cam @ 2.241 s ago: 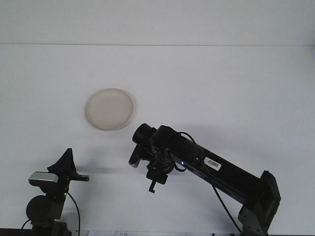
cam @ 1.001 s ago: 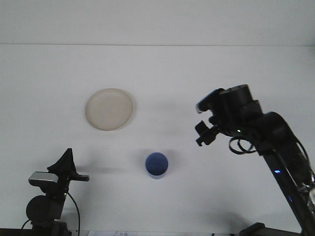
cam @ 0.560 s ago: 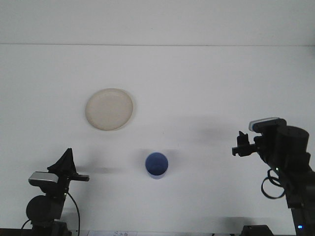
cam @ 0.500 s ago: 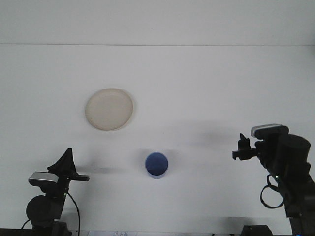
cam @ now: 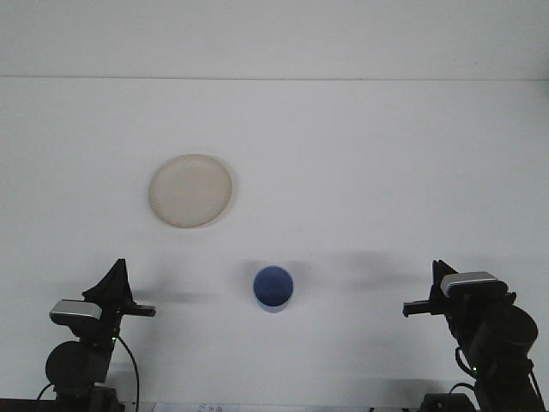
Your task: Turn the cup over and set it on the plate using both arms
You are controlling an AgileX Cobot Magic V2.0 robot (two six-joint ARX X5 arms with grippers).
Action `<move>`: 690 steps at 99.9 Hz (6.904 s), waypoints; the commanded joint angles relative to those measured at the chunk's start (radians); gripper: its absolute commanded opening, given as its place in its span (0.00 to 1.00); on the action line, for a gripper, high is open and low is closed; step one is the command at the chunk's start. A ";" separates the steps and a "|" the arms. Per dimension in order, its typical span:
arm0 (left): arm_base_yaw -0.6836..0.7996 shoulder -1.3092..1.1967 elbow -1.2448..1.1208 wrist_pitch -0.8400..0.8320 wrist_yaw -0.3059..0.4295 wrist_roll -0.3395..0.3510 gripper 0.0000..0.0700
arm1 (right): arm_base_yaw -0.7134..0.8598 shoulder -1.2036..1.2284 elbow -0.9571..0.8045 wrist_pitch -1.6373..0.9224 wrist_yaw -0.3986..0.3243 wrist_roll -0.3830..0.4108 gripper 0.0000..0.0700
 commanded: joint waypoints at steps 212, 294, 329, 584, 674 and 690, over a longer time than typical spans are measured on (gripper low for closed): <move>-0.626 1.423 1.250 -0.871 0.267 -0.075 0.74 | 0.001 0.002 0.006 0.005 0.000 0.011 0.00; -0.605 1.572 1.369 -0.905 0.176 -0.029 0.01 | 0.001 0.002 0.006 -0.010 0.000 0.011 0.00; -0.326 1.583 1.596 -0.924 -0.041 0.045 0.01 | 0.001 0.002 0.006 -0.010 0.000 0.011 0.00; -0.157 0.609 0.690 -0.525 -0.113 -0.101 0.72 | 0.001 0.001 0.006 -0.002 0.000 0.011 0.00; -0.157 0.425 0.620 -0.536 -0.128 -0.098 0.02 | 0.001 0.000 0.007 0.050 0.106 0.011 0.00; -0.157 0.424 0.620 -0.536 -0.128 -0.098 0.02 | 0.001 0.000 0.007 0.050 0.105 0.011 0.00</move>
